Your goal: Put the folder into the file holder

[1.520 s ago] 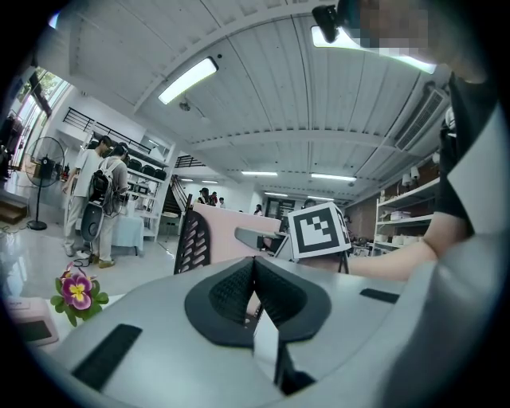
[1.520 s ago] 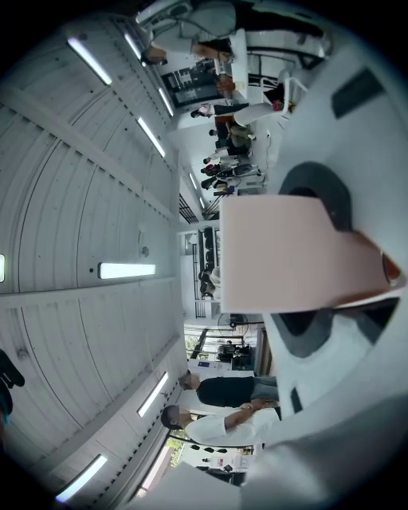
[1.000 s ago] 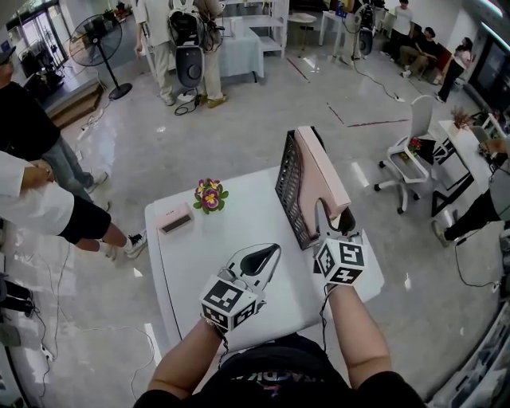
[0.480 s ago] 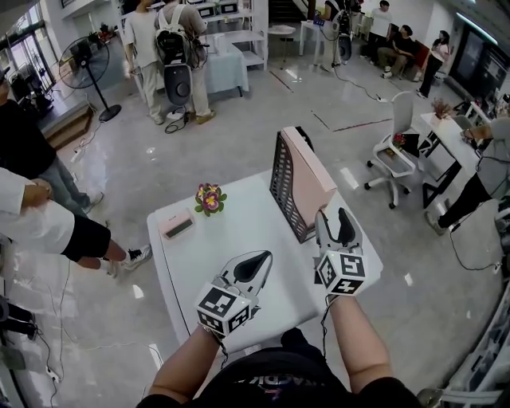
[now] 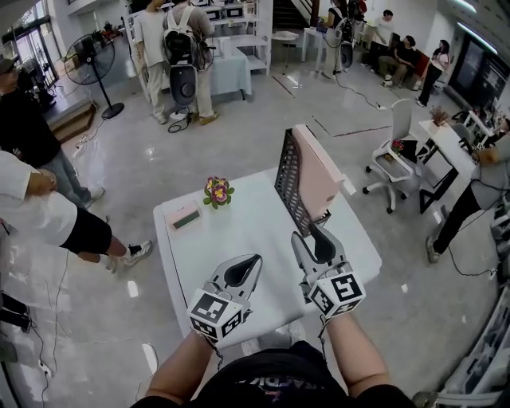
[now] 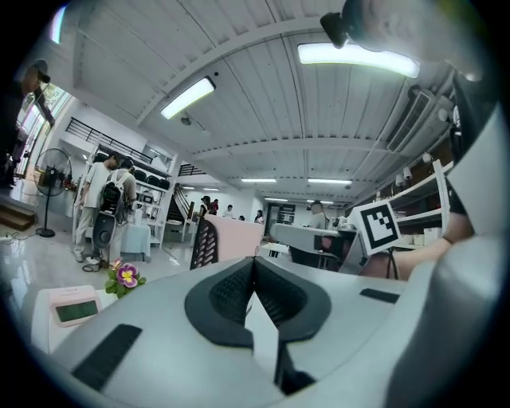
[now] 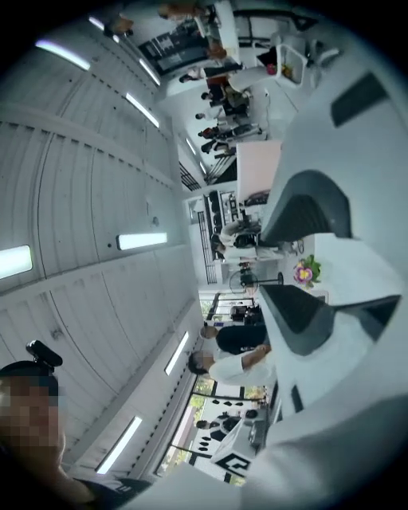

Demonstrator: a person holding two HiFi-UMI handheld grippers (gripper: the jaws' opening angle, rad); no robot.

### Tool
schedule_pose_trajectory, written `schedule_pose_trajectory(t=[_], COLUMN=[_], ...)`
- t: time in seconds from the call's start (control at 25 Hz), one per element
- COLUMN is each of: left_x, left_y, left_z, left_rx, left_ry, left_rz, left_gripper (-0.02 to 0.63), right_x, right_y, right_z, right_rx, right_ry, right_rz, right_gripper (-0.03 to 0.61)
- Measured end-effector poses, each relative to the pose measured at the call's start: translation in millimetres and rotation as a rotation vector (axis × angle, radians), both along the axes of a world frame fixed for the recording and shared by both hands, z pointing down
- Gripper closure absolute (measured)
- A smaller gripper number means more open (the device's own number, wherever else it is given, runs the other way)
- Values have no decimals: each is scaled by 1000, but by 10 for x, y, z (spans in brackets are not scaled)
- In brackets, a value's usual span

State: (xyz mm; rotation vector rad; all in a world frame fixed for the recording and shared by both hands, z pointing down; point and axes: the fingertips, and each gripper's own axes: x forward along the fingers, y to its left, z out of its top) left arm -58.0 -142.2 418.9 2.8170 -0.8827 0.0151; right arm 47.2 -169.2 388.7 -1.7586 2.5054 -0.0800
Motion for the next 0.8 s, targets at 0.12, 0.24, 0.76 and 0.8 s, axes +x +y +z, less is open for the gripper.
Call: schedule_pose_trajectory(t=[0.12,0.24,0.76,0.8], left_x=[-136,-215,232,285], left_y=[57,130,746,805], left_z=[-10,-32,77,76], left_rx=[-3,3,-58,-57], left_ry=[11,9,-10,-12], left_rz=[-64,-134,-363,-375], left_gripper=[612,612,612,612], right_x=[-215,-325,68,110], right_y=[118,213,844,903], right_z=[-20,-25,53,44], right_rx=[5,3,-15,-9], right_ry=[10,33,56,59], right_rz=[-94,-173,-422,-439], right_gripper=[512,577,578,578])
